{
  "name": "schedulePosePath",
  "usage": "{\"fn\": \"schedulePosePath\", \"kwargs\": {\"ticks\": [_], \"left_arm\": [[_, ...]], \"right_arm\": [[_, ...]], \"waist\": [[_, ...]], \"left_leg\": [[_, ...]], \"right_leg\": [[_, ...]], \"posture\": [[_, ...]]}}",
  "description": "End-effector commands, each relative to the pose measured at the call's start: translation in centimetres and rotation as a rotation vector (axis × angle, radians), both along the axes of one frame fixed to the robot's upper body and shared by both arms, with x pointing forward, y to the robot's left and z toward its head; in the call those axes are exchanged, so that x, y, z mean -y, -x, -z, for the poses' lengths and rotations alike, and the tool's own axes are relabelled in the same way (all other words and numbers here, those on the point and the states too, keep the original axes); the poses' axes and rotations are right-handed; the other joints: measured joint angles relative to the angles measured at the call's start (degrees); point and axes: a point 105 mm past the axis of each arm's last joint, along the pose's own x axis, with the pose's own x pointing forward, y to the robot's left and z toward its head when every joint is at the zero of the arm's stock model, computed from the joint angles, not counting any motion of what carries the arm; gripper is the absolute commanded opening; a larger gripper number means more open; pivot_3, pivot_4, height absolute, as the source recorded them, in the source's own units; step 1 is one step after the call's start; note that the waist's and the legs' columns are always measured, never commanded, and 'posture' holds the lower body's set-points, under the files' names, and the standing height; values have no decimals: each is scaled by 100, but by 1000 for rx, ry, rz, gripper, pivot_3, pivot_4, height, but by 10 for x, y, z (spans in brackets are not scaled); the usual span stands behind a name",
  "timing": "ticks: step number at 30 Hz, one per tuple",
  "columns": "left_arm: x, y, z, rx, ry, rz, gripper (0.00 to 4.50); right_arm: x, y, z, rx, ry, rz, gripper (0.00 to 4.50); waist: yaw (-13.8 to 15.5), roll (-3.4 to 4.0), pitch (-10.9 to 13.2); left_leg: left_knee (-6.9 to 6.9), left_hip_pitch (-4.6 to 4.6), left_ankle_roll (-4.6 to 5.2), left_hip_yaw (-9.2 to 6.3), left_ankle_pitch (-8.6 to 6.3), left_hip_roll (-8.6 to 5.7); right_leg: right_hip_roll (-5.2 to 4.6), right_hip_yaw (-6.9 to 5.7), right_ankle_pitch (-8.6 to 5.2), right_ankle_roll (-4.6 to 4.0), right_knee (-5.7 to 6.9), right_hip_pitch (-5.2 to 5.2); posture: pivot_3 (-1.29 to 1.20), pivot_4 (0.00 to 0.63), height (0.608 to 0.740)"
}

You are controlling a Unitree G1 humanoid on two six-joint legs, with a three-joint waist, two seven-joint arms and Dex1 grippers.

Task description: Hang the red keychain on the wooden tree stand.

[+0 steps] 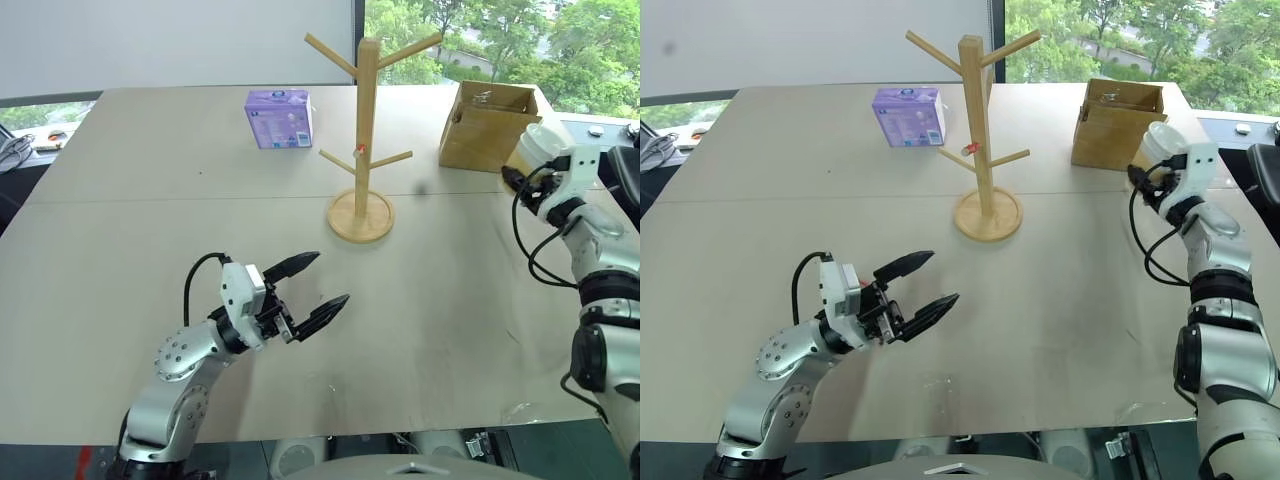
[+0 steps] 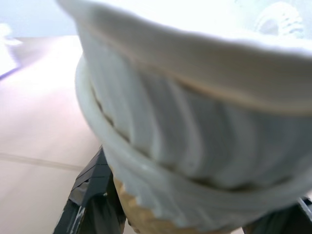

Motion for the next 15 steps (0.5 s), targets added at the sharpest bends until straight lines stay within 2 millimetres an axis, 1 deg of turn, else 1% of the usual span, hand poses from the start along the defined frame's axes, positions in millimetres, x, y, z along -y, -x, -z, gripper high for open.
{"fn": "schedulePosePath", "kwargs": {"ticks": [1, 3, 6, 10, 15], "left_arm": [[5, -5, -10, 30, 8, -43, 4500], [5, -9, -10, 13, 16, -67, 4500], [7, -15, -9, 2, 19, -90, 4500], [14, -15, -13, 6, 33, -70, 4500], [13, -15, -11, 6, 20, -68, 4500]], "right_arm": [[32, 1, -9, 6, 18, 151, 2269], [39, 0, -6, -22, 30, 204, 2269], [43, -1, -4, -41, 42, 248, 2269], [39, -4, 4, -75, 72, 281, 2269], [38, -7, 3, -83, 81, 308, 2269]], "waist": [[-9, 0, 0], [-28, 0, 0], [-90, 0, 0], [-127, 0, 0], [-130, 1, 0]], "left_leg": [[0, 0, 0, 1, 0, 0], [1, 1, -6, 3, 4, 2], [0, 1, -18, 3, 11, 2], [-1, 1, -20, 7, 12, 4], [-2, 3, -21, 12, 12, 6]], "right_leg": [[0, 1, 0, 0, 0, 1], [0, 4, 0, 0, 0, 0], [0, 6, 0, 1, 0, 0], [0, 11, 0, 1, 0, -1], [1, 16, 0, 1, 0, -4]], "posture": [[0, 150, 740], [0, 150, 740], [0, 150, 740], [0, 150, 740], [0, 150, 740]]}}
